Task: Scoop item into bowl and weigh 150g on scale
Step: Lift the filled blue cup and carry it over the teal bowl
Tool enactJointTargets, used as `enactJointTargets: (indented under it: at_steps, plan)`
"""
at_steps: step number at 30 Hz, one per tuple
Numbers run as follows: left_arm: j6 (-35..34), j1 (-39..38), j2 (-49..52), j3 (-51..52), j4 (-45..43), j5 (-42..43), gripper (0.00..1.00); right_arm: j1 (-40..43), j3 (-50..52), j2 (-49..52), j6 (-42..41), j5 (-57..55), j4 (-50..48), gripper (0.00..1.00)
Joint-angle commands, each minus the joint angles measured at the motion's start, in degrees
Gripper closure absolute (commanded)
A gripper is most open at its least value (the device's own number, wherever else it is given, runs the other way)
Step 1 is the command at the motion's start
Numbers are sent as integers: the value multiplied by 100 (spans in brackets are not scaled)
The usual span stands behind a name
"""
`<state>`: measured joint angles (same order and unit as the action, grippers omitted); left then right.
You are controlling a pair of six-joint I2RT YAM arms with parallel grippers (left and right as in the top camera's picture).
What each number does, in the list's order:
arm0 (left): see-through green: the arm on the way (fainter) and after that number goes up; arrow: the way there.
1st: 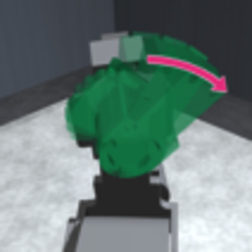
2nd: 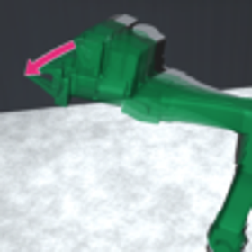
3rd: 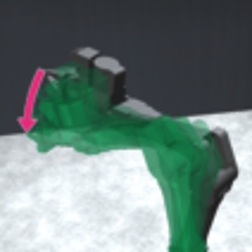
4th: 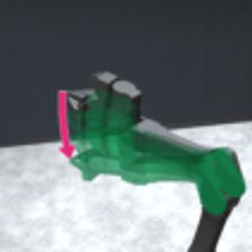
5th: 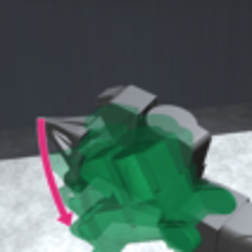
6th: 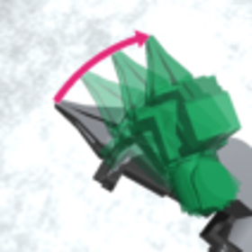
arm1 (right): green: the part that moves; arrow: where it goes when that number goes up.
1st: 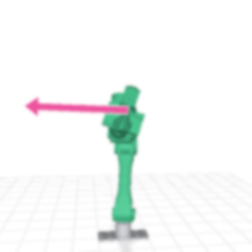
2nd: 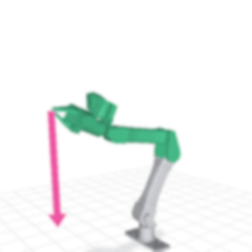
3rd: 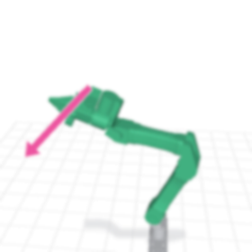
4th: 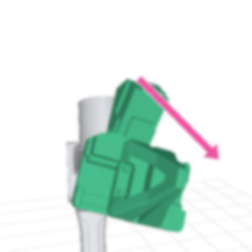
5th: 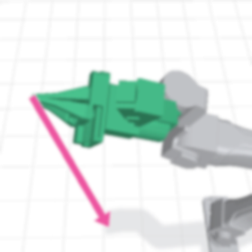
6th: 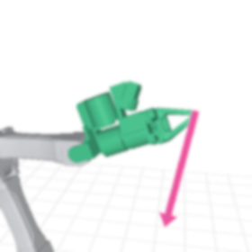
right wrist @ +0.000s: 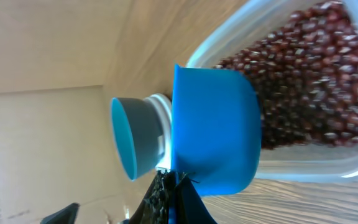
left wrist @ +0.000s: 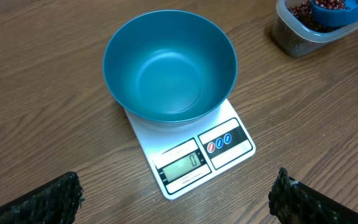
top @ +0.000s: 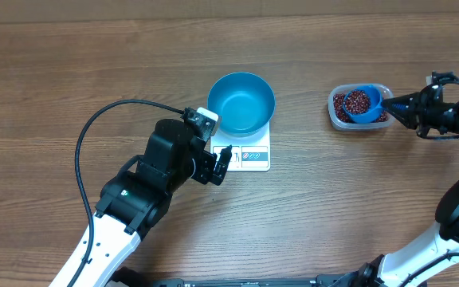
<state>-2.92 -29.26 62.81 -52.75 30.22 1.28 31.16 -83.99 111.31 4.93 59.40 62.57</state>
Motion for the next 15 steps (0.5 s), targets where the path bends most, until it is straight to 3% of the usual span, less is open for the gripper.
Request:
enactJointTargets:
  at_steps: [1, 15]
  plan:
    - [-52, -2, 20, 55, -7, 2, 0, 42, 24, -2, 114, 522, -7, 96]
    - [-52, -2, 20, 55, -7, 2, 0, -240, -448, -619, 94, 632, 452, 96]
